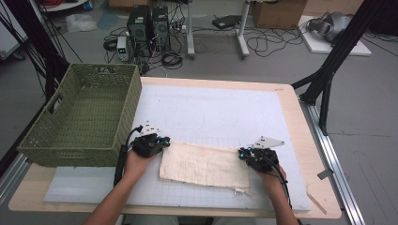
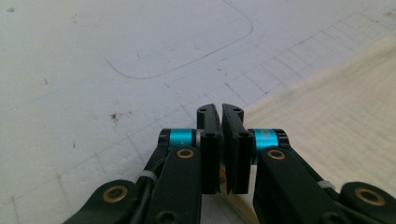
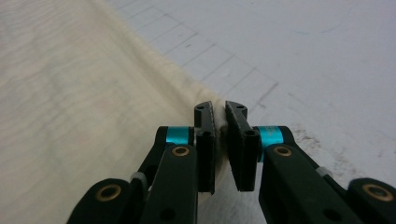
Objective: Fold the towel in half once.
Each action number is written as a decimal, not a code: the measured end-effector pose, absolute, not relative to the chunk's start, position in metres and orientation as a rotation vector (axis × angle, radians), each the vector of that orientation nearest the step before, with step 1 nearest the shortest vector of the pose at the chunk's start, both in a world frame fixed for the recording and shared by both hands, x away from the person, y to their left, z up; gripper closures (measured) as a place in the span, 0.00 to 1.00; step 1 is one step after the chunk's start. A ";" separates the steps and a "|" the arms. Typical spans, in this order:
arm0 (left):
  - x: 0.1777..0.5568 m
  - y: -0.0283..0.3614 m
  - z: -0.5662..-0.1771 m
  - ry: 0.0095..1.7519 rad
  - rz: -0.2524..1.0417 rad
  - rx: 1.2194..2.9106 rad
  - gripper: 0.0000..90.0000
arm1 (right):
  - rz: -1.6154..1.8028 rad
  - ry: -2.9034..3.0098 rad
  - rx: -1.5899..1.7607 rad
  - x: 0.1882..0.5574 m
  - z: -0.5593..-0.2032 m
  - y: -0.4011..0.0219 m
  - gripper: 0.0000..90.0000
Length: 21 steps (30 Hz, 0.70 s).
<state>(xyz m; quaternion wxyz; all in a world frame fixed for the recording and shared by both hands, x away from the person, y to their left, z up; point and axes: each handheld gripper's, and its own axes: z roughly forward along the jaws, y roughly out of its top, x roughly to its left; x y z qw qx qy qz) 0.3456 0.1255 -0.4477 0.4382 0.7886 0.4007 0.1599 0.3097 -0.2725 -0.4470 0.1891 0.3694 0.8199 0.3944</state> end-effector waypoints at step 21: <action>0.346 0.137 -0.445 0.983 0.411 1.905 0.65 | 0.981 2.087 1.128 0.325 -0.441 -0.272 0.65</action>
